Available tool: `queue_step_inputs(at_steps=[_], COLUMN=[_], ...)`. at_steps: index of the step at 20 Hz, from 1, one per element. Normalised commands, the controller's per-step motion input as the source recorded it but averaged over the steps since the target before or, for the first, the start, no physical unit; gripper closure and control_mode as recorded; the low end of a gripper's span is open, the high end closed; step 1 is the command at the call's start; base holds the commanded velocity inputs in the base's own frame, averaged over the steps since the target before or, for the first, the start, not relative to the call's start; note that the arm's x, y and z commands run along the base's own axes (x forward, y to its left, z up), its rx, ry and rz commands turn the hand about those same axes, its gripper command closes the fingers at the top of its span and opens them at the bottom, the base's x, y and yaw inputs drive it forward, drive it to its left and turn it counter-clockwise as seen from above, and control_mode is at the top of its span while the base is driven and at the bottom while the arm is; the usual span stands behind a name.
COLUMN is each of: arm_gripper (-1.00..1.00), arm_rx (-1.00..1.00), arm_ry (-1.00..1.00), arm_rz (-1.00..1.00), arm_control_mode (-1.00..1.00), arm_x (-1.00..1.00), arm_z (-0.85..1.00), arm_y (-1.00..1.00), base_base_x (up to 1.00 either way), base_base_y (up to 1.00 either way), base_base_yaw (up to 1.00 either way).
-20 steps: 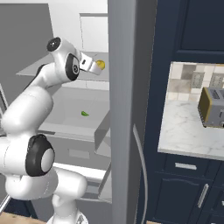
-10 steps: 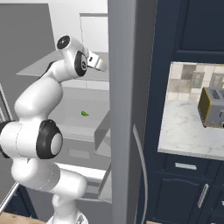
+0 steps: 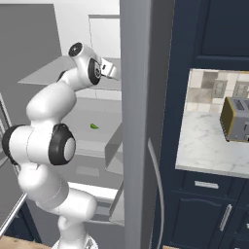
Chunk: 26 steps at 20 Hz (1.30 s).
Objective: Move the lemon and lemon wedge from the top shelf to the second highest shelf to make space. Then, place the pitcher from the counter on the cleared top shelf.
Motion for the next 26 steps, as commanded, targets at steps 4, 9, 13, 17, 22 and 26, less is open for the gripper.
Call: queue_step_inputs(at_steps=[4, 9, 13, 17, 22, 26], arm_gripper=[-1.00, -1.00, -1.00, -1.00, 1.00, 1.00], arm_rx=[-0.01, -0.01, 0.00, 0.00, 0.00, -0.01], arm_ry=[0.00, 0.00, 0.00, 0.00, 0.00, 0.00], arm_rz=[0.00, 0.00, 0.00, 0.00, 0.00, 0.00], arm_control_mode=[-1.00, -1.00, -1.00, -1.00, -1.00, -1.00], arm_x=[0.38, 0.40, 0.41, 0.40, 0.27, 0.02], arm_z=[-0.19, -0.10, 0.00, 0.00, -0.12, -0.32], arm_y=[0.00, 0.01, 0.01, 0.00, 0.00, 0.00], base_base_x=[0.00, 0.00, 0.00, 0.00, 0.00, 0.00], base_base_y=[0.00, 0.00, 0.00, 0.00, 0.00, 0.00], base_base_yaw=[0.00, 0.00, 0.00, 0.00, 0.00, 0.00])
